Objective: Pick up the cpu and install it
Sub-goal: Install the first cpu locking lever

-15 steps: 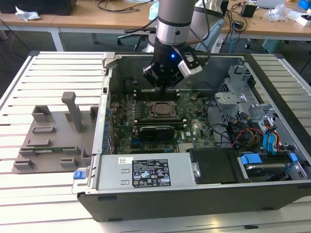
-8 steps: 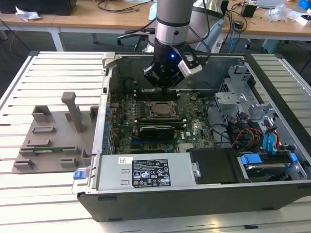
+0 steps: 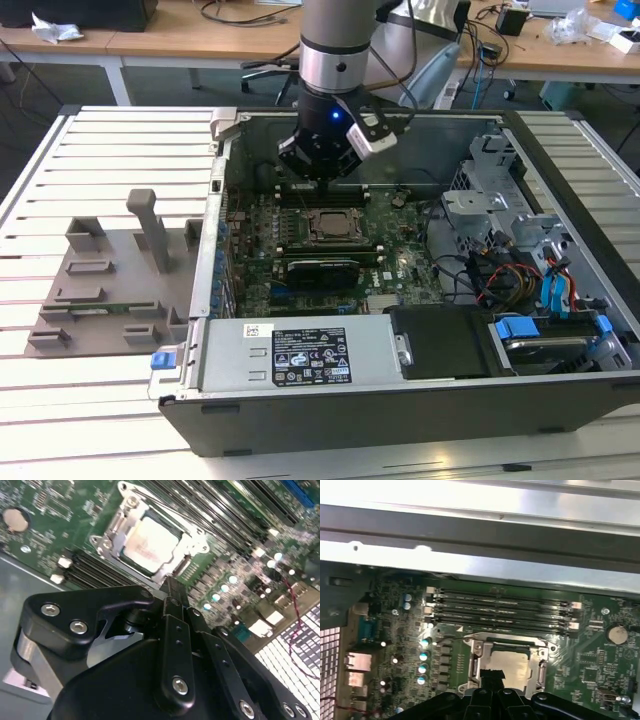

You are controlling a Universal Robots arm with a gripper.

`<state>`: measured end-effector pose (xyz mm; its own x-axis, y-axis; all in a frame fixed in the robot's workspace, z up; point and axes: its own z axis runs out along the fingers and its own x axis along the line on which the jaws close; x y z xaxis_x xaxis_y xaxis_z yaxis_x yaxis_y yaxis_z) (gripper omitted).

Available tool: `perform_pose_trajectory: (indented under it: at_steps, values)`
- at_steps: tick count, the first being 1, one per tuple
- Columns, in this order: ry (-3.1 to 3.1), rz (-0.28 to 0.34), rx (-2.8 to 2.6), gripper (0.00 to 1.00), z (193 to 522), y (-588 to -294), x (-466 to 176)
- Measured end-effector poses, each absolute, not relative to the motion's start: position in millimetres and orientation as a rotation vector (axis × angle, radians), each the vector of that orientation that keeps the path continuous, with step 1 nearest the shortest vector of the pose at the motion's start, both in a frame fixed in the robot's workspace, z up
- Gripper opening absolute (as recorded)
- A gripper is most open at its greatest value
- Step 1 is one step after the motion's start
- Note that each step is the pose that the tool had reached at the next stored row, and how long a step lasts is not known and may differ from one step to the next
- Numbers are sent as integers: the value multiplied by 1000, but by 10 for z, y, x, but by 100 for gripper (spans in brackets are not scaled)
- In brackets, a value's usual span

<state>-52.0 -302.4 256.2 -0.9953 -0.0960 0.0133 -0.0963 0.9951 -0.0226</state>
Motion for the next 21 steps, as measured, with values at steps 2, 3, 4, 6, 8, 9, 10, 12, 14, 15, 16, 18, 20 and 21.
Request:
perform_pose_trajectory:
  at_steps: [2,3,4,6,8,9,10,12,14,15,16,18,20,21]
  values:
    - [-3126,36,151,11,2562,-3024,-566]
    - [-3126,36,151,11,2562,-3024,-598]
    - [-3126,36,151,11,2562,-3024,-630]
    - [-3126,36,151,11,2562,-3024,-678]
    - [-3126,36,151,11,2562,-3024,-724]
    - [-3126,36,151,11,2562,-3024,-738]
    - [-3126,36,151,11,2562,-3024,-753]
    - [-3126,36,151,11,2562,-3024,-784]
    - [-3126,36,151,11,2562,-3024,-819]
    - [-3126,36,151,11,2561,-3024,-841]
    - [-3126,36,151,11,2561,-3024,-854]
    - [-3126,36,151,11,2561,-3024,-896]
    - [-3126,37,151,11,2562,-3020,-932]
    - [-3126,37,151,11,2575,-3016,-933]
